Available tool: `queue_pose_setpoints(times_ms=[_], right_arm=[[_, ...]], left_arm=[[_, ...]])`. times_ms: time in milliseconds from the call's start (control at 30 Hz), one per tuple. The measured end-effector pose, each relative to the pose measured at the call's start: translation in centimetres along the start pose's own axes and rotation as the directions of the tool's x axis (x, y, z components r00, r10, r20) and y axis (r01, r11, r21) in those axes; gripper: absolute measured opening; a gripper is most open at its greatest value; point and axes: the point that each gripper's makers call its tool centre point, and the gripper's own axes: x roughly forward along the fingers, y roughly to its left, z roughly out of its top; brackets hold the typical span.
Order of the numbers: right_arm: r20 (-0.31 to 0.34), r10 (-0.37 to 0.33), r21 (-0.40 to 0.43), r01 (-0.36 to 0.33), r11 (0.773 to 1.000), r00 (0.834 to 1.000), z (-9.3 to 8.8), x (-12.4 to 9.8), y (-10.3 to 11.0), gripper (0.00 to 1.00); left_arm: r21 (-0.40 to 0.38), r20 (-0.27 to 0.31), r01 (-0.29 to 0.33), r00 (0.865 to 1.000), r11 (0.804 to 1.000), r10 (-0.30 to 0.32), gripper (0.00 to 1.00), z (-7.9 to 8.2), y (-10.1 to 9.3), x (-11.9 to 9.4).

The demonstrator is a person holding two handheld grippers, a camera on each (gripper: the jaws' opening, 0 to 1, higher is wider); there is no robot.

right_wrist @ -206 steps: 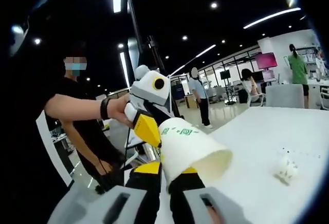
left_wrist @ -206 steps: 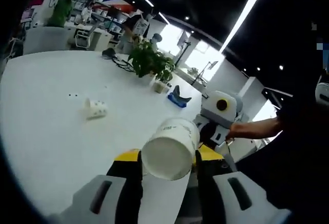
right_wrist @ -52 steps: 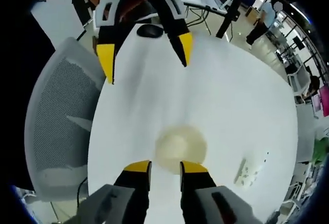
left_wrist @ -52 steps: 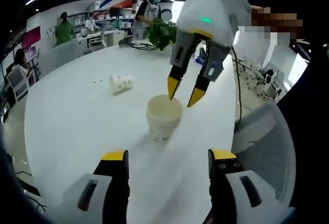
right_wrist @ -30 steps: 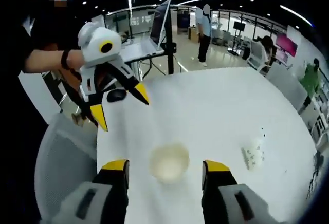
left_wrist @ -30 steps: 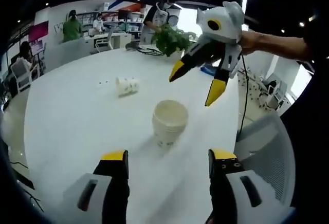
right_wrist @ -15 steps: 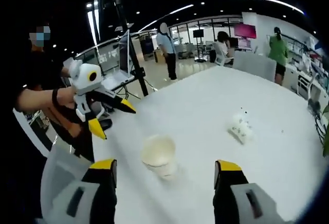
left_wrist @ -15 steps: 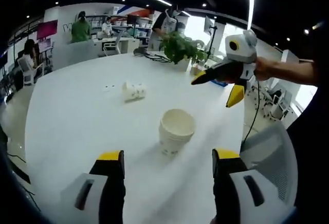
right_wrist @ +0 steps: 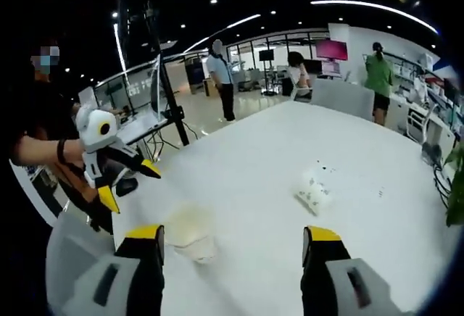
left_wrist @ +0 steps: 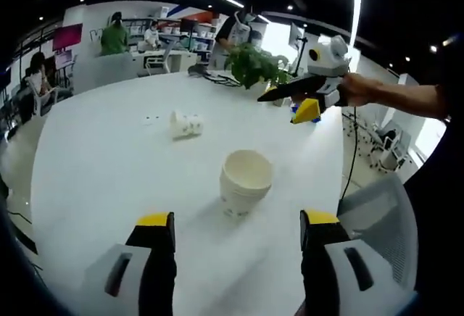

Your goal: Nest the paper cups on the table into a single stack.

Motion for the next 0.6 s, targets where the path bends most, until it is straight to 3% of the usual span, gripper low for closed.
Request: queue_pose_setpoints(times_ms=[133,267,600], right_arm=[[-0.005,-0.010,-0.009,0.010,1.000,1.000,0.8,1.0,-1.0,0.79],[-0.031,-0.029,-0.017,0.029,0.999,0.999,1.5,3.2,-4.5,0.79],[-0.064,-0.075,-0.018,0.074,0.997,0.995,2.8,6.6,-9.0,0.78]], left_arm=[[0.004,-0.007,0.001,1.000,1.000,-0.001,0.69,-0.3,-0.3,-0.3],[0.006,-0.013,0.005,1.000,1.000,-0.004,0.69,-0.6,-0.5,-0.4],[0.006,-0.003,0.008,1.000,1.000,-0.008,0.69,-0.8,-0.6,-0.7]])
